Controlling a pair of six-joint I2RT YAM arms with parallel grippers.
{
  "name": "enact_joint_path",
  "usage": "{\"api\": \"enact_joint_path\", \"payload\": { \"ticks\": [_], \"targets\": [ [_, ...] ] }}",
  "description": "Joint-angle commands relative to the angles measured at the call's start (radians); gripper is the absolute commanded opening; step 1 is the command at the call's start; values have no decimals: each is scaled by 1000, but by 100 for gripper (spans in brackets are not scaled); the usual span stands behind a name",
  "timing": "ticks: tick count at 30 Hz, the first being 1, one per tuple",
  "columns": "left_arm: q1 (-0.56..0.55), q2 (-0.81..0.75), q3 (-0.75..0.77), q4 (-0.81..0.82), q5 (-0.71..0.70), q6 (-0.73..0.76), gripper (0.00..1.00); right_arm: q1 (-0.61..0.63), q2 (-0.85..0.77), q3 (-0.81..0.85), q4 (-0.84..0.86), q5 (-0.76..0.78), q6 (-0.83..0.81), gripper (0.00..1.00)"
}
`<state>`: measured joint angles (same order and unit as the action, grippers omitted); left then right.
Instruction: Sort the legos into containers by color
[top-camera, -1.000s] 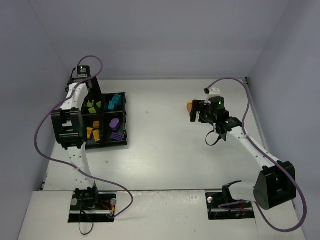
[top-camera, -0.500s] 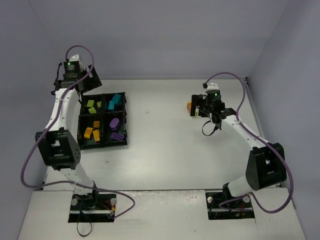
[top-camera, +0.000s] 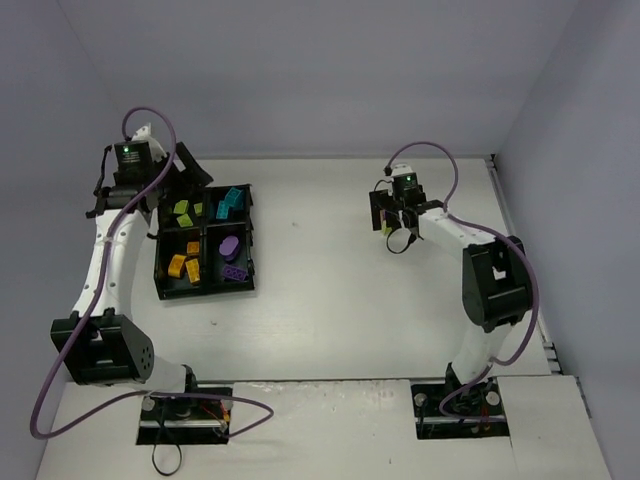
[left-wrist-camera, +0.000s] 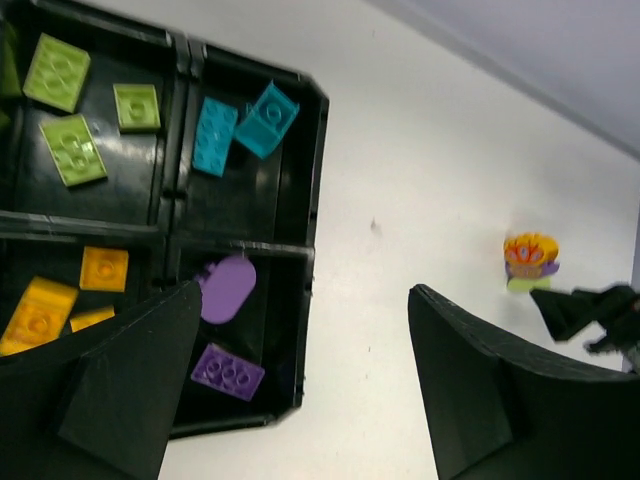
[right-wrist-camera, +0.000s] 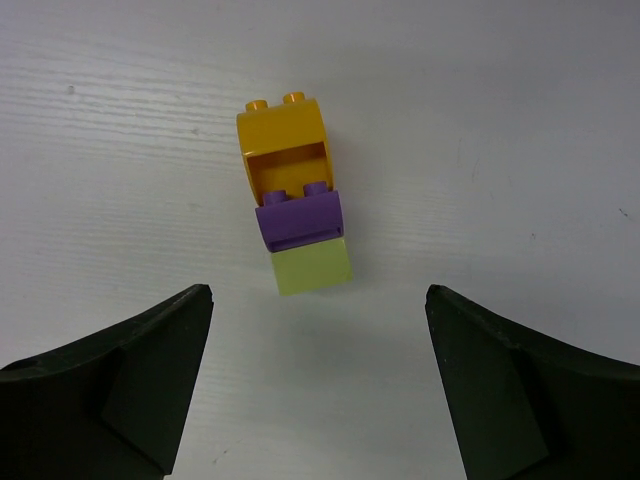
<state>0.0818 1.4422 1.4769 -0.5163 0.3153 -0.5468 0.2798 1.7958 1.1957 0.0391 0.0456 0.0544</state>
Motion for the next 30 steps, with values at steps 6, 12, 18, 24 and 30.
{"api": "enact_joint_path", "payload": {
  "ticks": [6, 12, 18, 24, 30],
  "targets": [
    [-111, -141, -56, -70, 14, 70, 77, -28, 85, 74, 111, -26, -90, 78],
    [-129, -212, -141, -70, 48, 102, 73, -28, 138, 96, 154, -81, -117, 69],
    [-146, -259, -185, -77, 61, 107, 73, -28, 175, 96, 189, -102, -122, 62],
    [-155, -293, -216, -88, 80, 107, 73, -28, 174, 70, 219, -115, -126, 48],
    [-169, -312, -211, -96, 113, 99, 73, -27, 100, 19, 231, -151, -133, 19]
  ]
}}
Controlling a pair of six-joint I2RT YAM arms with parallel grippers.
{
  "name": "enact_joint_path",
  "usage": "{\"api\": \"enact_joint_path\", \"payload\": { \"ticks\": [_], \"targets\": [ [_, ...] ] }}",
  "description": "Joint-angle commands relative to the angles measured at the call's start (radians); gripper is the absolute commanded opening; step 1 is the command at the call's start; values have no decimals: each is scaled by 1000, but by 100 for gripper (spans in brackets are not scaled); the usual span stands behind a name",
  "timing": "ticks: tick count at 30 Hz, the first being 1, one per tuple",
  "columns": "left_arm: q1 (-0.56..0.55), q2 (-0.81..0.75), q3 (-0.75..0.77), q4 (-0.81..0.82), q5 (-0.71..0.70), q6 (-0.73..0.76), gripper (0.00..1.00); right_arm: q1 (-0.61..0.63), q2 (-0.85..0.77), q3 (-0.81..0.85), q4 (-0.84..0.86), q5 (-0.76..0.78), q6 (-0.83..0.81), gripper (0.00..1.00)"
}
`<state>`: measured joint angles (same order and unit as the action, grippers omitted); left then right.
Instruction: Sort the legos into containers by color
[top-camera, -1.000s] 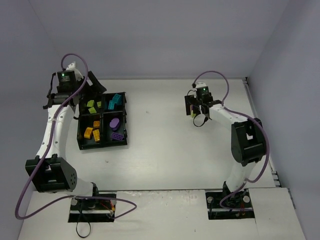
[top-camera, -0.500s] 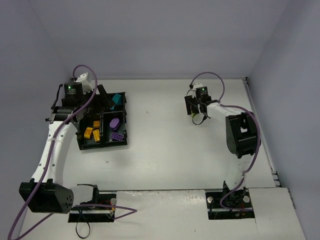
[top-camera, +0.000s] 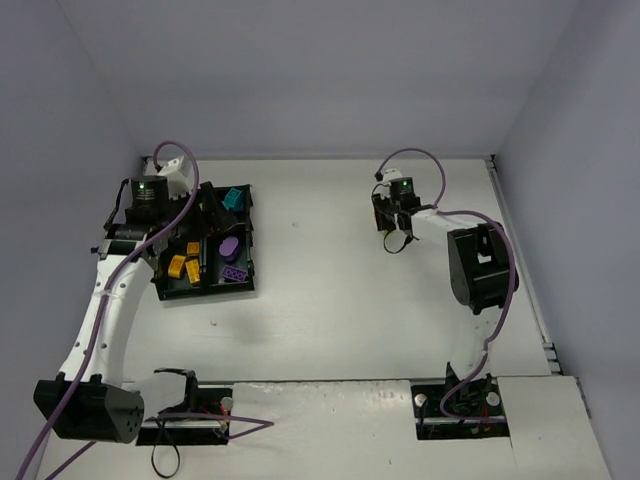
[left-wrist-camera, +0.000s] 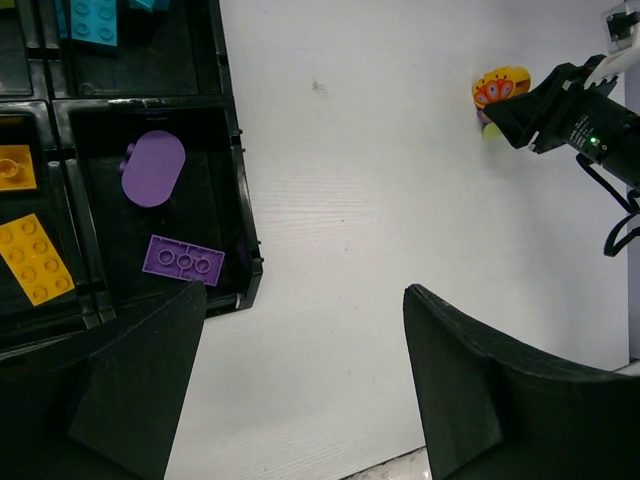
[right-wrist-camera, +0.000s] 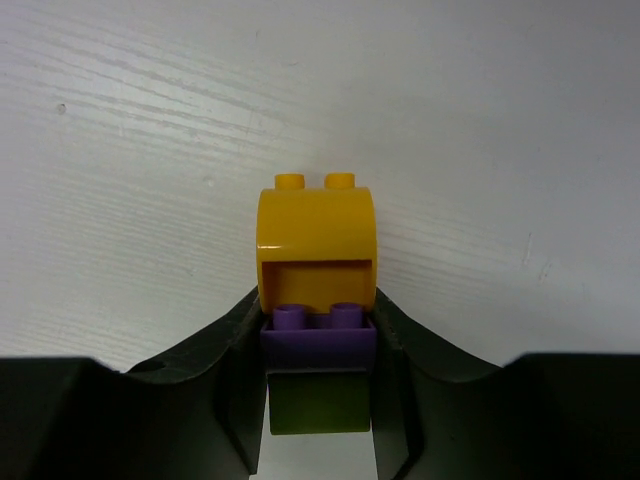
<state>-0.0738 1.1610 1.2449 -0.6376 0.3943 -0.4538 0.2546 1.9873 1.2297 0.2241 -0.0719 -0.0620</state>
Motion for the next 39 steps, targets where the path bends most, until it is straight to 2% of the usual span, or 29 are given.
{"api": "enact_joint_path", "payload": {
  "ticks": [1, 2, 3, 5, 10, 11, 15, 20, 24, 31, 39],
  "targets": [
    [-15, -27, 25, 27, 40, 3, 73, 0, -105, -35, 47, -45, -18, 13],
    [-18, -29, 33, 30, 57, -2, 73, 3, -125, -45, 47, -55, -19, 8],
    [-29, -24, 37, 65, 98, -12, 73, 20, -224, -91, 66, -96, -34, 0],
    [-40, -24, 36, 79, 113, -16, 73, 34, -254, -110, 90, -143, -48, 0],
    [-63, -12, 16, 185, 251, 7, 73, 84, -480, -202, 139, -348, -102, 0],
    [-72, -9, 16, 194, 268, 20, 73, 89, -505, -203, 136, -435, -131, 0],
    [-103, 0, 39, 210, 311, 87, 73, 138, -620, -194, 81, -575, -205, 1],
    [-158, -14, 59, 275, 399, 170, 74, 175, -666, -153, 3, -805, -251, 2],
    [-207, -24, 57, 322, 433, 283, 74, 187, -677, -118, -55, -919, -289, 3],
    [-303, -8, 82, 329, 500, 486, 74, 210, -686, -90, -138, -1025, -335, 3],
    [-412, 60, 143, 277, 535, 583, 74, 224, -696, -93, -163, -1075, -335, 3]
  ]
}}
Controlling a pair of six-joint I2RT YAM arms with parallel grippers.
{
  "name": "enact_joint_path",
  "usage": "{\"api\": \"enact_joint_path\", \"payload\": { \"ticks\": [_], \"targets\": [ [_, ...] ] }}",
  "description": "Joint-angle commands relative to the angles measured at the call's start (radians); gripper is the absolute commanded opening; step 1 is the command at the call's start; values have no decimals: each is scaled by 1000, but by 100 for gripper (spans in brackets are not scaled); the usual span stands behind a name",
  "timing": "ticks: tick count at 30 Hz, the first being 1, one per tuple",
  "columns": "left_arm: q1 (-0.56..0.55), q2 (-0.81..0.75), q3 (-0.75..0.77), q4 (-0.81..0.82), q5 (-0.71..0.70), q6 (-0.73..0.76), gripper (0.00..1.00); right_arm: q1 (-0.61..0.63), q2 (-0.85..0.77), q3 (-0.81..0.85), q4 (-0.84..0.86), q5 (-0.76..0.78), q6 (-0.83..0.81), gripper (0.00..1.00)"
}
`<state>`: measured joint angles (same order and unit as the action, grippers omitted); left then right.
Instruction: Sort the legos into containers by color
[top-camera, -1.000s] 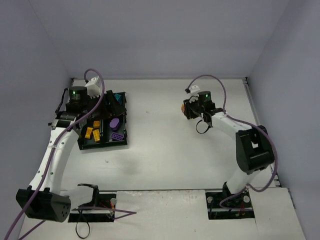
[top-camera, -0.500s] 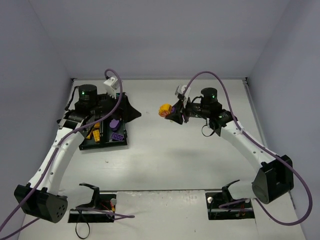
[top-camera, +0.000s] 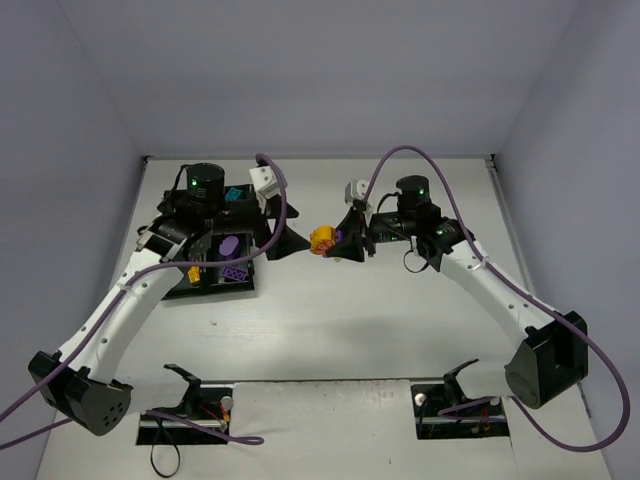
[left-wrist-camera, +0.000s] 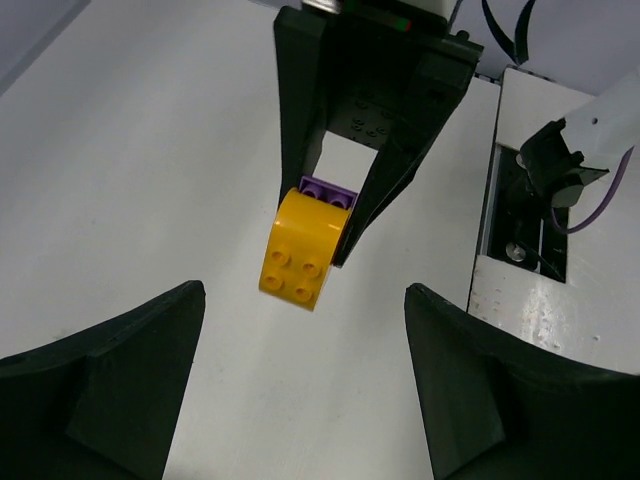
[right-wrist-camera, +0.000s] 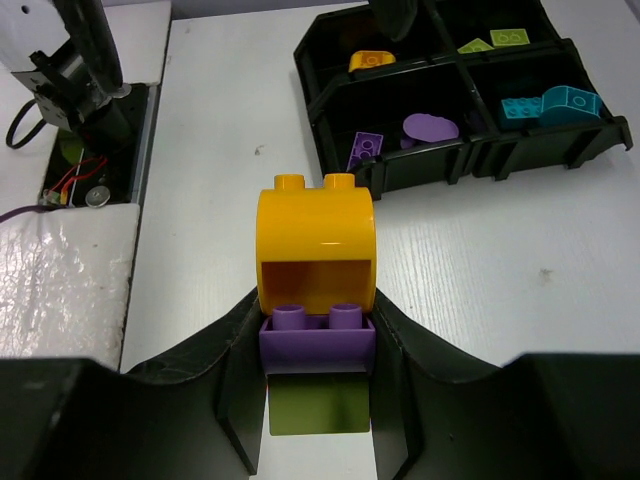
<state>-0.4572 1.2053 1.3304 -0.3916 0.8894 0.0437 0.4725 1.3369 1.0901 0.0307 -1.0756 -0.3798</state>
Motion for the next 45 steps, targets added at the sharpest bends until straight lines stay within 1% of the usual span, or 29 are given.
{"api": "enact_joint_path", "payload": {
  "ticks": [1, 7, 12, 16, 21, 22, 23, 25, 28, 29, 31, 37, 38, 41, 45],
  "targets": [
    [-37, 23, 64, 24, 37, 93, 74, 6, -47, 47, 31, -75, -18, 3],
    [-69, 80, 102, -44, 26, 142, 74, 8, -51, 44, 25, -93, -21, 3],
    [-83, 119, 121, -61, 22, 166, 73, 9, -45, 50, 20, -106, -21, 3],
    [-87, 148, 141, -73, 29, 168, 67, 9, -38, 51, 15, -107, -22, 3],
    [-110, 181, 153, -82, 32, 182, 64, 11, -38, 48, 11, -109, -22, 3],
    [-112, 186, 154, -85, 34, 183, 63, 11, -36, 48, 11, -109, -21, 3],
    [-113, 192, 156, -87, 34, 186, 57, 11, -33, 48, 11, -109, -21, 3],
    [-113, 198, 156, -89, 39, 188, 50, 12, -31, 48, 8, -113, -21, 3],
    [-115, 203, 158, -93, 55, 189, 34, 14, -27, 48, 6, -115, -21, 3],
    [-116, 204, 158, -95, 56, 193, 14, 14, -25, 47, 6, -115, -21, 3],
    [-115, 198, 159, -119, 60, 214, 0, 14, -21, 42, -2, -112, -21, 4],
    [-89, 168, 148, -191, 39, 271, 0, 12, -22, 4, -26, -61, -47, 4],
    [-71, 163, 145, -196, 39, 272, 0, 12, -25, -2, -53, -54, -50, 4],
    [-37, 132, 116, -191, 49, 275, 0, 11, -33, -30, -67, -29, -56, 4],
    [46, 86, 87, -182, 74, 277, 0, 9, -39, -52, -81, -4, -62, 4]
  ]
}}
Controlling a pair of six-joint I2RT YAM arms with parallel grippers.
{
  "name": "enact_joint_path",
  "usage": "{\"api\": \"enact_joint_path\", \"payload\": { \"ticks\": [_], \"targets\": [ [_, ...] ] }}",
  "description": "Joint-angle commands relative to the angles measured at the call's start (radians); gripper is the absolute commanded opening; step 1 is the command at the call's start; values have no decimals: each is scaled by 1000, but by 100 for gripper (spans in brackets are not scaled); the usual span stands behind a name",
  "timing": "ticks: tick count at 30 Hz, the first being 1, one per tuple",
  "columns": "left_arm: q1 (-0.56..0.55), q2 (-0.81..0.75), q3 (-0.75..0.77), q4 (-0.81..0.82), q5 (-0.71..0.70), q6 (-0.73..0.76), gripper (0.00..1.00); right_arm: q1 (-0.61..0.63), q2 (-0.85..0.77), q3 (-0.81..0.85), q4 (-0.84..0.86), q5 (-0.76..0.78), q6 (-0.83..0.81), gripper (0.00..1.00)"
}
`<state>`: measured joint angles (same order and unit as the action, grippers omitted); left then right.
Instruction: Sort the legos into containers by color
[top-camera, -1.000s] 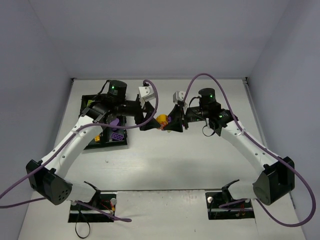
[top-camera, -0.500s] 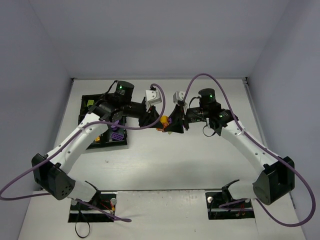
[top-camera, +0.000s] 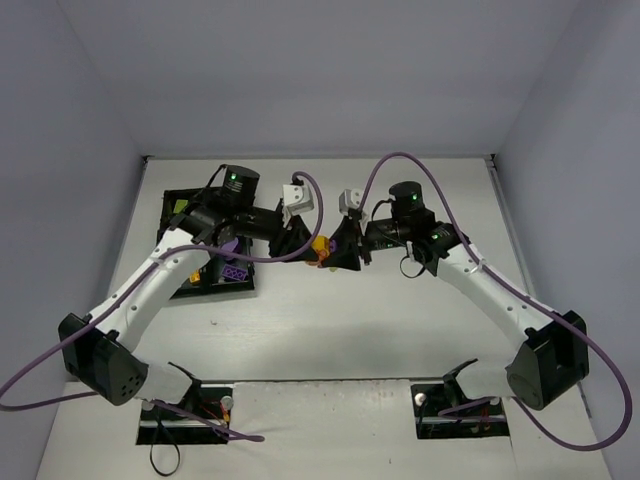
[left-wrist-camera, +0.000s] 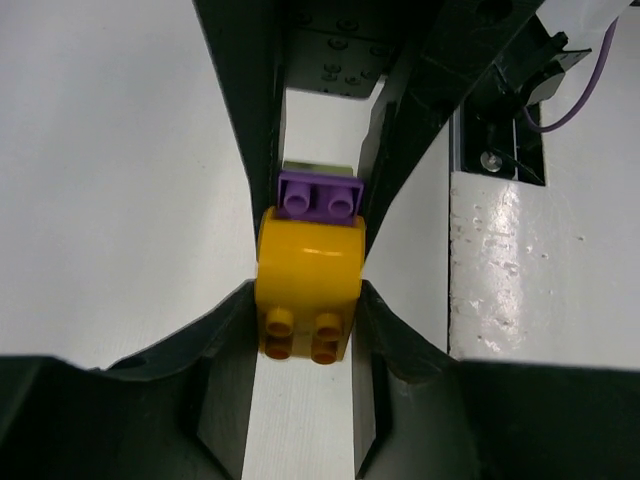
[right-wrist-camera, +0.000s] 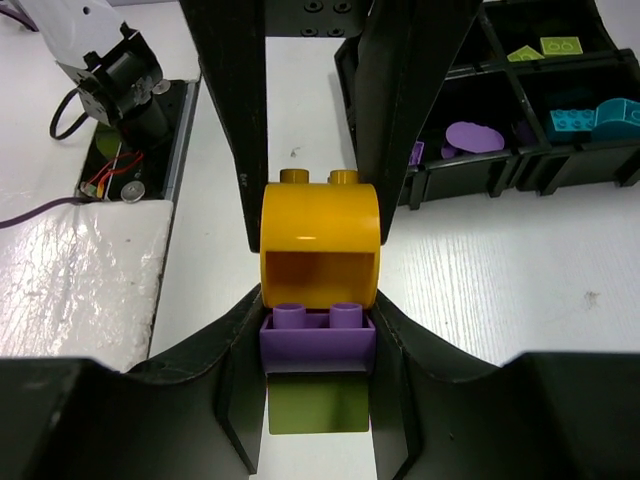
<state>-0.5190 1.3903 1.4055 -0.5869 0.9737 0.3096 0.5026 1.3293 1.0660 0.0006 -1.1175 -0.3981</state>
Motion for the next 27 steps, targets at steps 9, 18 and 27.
{"api": "enact_joint_path", "payload": {
  "ticks": [9, 18, 27],
  "targets": [
    [218, -174, -54, 13, -18, 0, 0, -19, -18, -31, -70, 84, -48, 5],
    [416, -243, -246, 179, -675, -335, 0, -18, -28, -17, -74, 157, -38, 4],
    [514, -188, -335, 231, -931, -541, 0, -16, -36, -12, -71, 188, -33, 4]
  ]
}}
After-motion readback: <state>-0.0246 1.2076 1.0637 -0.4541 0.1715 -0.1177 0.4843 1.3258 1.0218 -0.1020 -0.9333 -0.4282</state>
